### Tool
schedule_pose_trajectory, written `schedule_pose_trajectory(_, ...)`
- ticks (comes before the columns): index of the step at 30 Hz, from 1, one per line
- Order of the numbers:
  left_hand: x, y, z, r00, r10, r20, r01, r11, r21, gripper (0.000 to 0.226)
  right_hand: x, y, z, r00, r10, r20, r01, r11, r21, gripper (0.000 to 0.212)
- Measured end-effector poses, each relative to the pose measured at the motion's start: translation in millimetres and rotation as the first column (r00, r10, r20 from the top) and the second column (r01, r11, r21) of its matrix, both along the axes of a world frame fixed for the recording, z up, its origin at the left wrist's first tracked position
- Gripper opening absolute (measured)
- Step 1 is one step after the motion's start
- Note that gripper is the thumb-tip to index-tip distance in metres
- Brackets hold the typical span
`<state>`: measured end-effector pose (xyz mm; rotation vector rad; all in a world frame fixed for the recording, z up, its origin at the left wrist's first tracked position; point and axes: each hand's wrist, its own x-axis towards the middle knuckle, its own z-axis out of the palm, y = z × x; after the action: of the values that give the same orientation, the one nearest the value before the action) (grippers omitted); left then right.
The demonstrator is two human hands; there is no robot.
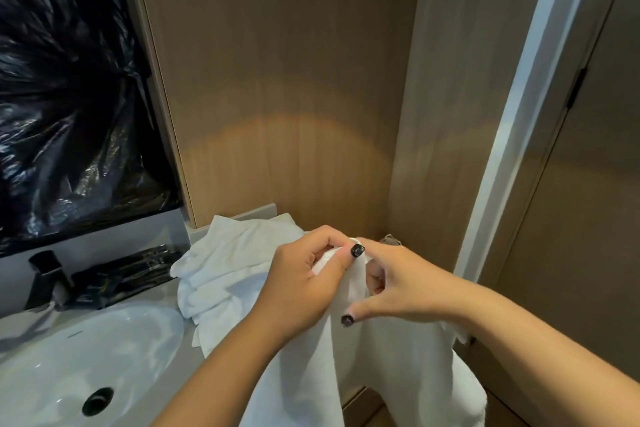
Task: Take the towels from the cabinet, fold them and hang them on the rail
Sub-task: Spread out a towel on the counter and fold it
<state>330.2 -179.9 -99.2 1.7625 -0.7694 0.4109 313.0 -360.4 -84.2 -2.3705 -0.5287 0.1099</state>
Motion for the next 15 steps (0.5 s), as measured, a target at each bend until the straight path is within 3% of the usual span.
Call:
schedule_pose_trajectory(3,-0.1,4.0,-1.1,0.999,-0.006,-0.032,0.004,0.998,-0.062,0.007,8.6,12.3,-15.7,0.997,-0.026,0.066,0.024,0.999,0.036,0.024)
schedule_pose_trajectory(6,7.1,21.1,-10.3,0.995,0.019,-0.095,-0.026,0.997,-0.067,0.011,10.5,22.3,-22.3,0.985,-0.088,0.145,0.072,0.990,0.118,0.020)
schedule_pose_trajectory(11,13.0,52.3,-37.0,0.970,0.085,-0.229,-0.074,0.996,0.056,0.035,19.4,29.4,-25.8,0.964,-0.167,0.209,0.119,0.967,0.223,0.030)
schedule_pose_trajectory(15,13.9,72.2,-49.4,0.969,0.139,-0.202,-0.095,0.973,0.210,0.020,25.4,35.4,-28.1,0.951,-0.189,0.243,0.142,0.970,0.199,0.026)
